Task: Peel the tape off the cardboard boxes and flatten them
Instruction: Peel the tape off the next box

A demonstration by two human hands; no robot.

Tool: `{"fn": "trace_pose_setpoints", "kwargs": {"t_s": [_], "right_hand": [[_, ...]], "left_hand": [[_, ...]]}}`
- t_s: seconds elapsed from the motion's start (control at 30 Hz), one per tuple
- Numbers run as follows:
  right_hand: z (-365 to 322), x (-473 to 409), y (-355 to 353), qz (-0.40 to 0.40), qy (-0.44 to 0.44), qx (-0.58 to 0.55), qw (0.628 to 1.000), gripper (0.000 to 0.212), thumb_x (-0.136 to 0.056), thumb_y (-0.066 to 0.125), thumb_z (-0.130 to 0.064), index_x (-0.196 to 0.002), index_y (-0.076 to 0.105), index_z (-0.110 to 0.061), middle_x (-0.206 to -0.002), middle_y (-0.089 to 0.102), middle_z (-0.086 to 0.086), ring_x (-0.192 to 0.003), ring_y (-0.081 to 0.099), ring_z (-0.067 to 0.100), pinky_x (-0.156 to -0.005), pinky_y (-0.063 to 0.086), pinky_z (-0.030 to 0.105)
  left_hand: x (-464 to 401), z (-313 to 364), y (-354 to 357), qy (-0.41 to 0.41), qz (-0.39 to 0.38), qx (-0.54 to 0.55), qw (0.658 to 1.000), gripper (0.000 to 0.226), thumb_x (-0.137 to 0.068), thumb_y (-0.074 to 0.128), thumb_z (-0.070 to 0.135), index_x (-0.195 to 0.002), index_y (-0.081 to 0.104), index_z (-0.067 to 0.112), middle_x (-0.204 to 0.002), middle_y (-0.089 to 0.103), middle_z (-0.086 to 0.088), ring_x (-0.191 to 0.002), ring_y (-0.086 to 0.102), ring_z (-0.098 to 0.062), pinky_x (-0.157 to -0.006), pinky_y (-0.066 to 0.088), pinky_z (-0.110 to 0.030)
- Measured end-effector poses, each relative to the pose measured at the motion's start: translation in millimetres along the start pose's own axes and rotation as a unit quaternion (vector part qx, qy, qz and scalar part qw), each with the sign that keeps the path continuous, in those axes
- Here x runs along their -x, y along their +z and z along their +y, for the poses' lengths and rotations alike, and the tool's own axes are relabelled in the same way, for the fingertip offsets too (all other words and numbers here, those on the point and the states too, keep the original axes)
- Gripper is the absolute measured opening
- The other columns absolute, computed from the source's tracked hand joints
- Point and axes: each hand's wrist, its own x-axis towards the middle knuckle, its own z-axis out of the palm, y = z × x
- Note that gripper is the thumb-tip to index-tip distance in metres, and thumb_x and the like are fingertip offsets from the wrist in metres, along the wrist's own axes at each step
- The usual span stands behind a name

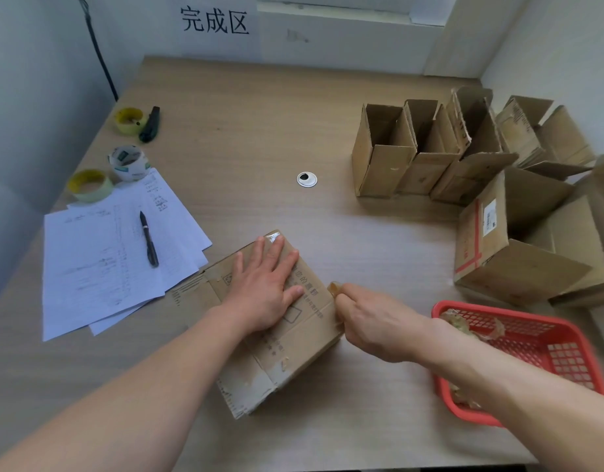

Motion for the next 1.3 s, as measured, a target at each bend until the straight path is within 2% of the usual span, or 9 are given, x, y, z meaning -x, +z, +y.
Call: {"fn": "trace_pose_setpoints", "kwargs": {"t_s": [0.27,0.5,0.57,0.67,0.73,0.9,1.07,1.2,1.3], "right_hand": [[7.0,17.8,14.2,0.107,0.067,-0.214,0.969,0.025,-0.09,0.07,-0.019,-0.114,0.07,-0.021,-0.121,0.061,-0.003,-0.104,0.06,0.012,-0.091,0.049,0.027],[-5.9,16.6,30.9,0.149,0.136,-0.314,0.928,0.012,-0.088,0.071,-0.006,-0.086,0.075,-0.017,-0.1,0.059,-0.013,-0.089,0.056,0.003,-0.078,0.043,0.017],[-7.4,17.2,30.4,0.149,0.231,-0.496,0.824,0.025,-0.088,0.061,0.003,-0.072,0.07,-0.014,-0.083,0.059,-0.006,-0.079,0.054,0.007,-0.079,0.048,0.026],[-13.9,21.0,40.8,0.226,0.356,-0.754,0.503,0.033,-0.092,0.045,0.001,-0.062,0.056,-0.009,-0.072,0.057,0.009,-0.069,0.054,0.019,-0.069,0.054,0.04],[-24.5,23.3,52.9,0.266,0.366,-0.797,0.399,0.032,-0.096,0.049,-0.012,-0.065,0.058,-0.013,-0.076,0.066,0.008,-0.071,0.065,0.02,-0.069,0.054,0.04],[-42.9,4.8,81.4,0.345,0.441,-0.699,0.443,0.024,-0.096,0.061,-0.013,-0.073,0.053,-0.016,-0.073,0.06,0.007,-0.069,0.058,0.02,-0.065,0.049,0.035],[-43.2,-9.7,79.1,0.383,0.493,-0.644,0.443,0.021,-0.1,0.053,-0.011,-0.079,0.052,-0.008,-0.082,0.057,0.019,-0.077,0.055,0.028,-0.076,0.054,0.055],[-28.1,-15.0,34.9,0.436,0.423,-0.629,0.485,0.018,-0.1,0.055,-0.011,-0.083,0.053,-0.004,-0.083,0.063,0.022,-0.077,0.062,0.029,-0.081,0.058,0.056],[-19.8,-21.3,-4.2,0.46,0.332,-0.635,0.524,0.018,-0.1,0.057,-0.015,-0.085,0.056,-0.005,-0.079,0.07,0.015,-0.075,0.067,0.023,-0.069,0.06,0.04]], "left_hand": [[-0.8,-1.2,0.8,0.003,-0.001,0.0,1.0,0.07,-0.098,0.03,0.063,-0.157,0.001,0.038,-0.164,-0.023,0.007,-0.149,-0.027,-0.023,-0.119,-0.01,-0.055],[-0.9,-1.3,1.2,0.0,0.002,-0.003,1.0,0.07,-0.098,0.031,0.063,-0.157,0.002,0.039,-0.164,-0.022,0.008,-0.149,-0.026,-0.023,-0.119,-0.009,-0.055],[-1.1,-1.1,0.0,0.0,0.0,0.002,1.0,0.07,-0.098,0.031,0.063,-0.157,0.003,0.039,-0.164,-0.022,0.008,-0.149,-0.026,-0.022,-0.119,-0.009,-0.054],[-1.0,-1.5,0.4,-0.003,0.002,0.007,1.0,0.07,-0.098,0.031,0.064,-0.157,0.003,0.039,-0.164,-0.022,0.008,-0.149,-0.026,-0.022,-0.119,-0.009,-0.054],[-0.9,-0.7,2.3,-0.002,0.006,0.004,1.0,0.07,-0.098,0.03,0.064,-0.157,0.003,0.039,-0.164,-0.022,0.008,-0.149,-0.025,-0.022,-0.119,-0.009,-0.055],[-0.8,-3.8,5.6,-0.001,0.013,0.01,1.0,0.07,-0.097,0.032,0.064,-0.157,0.004,0.04,-0.164,-0.021,0.009,-0.149,-0.025,-0.021,-0.118,-0.01,-0.054],[2.6,1.0,-9.6,-0.012,0.037,0.013,0.999,0.088,-0.087,0.047,0.073,-0.157,0.007,0.038,-0.165,-0.019,0.009,-0.151,-0.021,-0.023,-0.118,0.007,-0.055],[1.6,0.3,-61.5,-0.002,0.052,-0.05,0.997,0.121,-0.059,0.056,0.091,-0.156,0.006,0.039,-0.163,-0.024,0.008,-0.147,-0.031,-0.025,-0.117,0.003,-0.06],[7.7,1.1,-103.8,0.045,0.047,-0.104,0.992,0.106,-0.05,0.061,0.092,-0.138,0.041,0.037,-0.166,-0.007,0.003,-0.149,-0.025,-0.027,-0.117,-0.004,-0.06]]}}
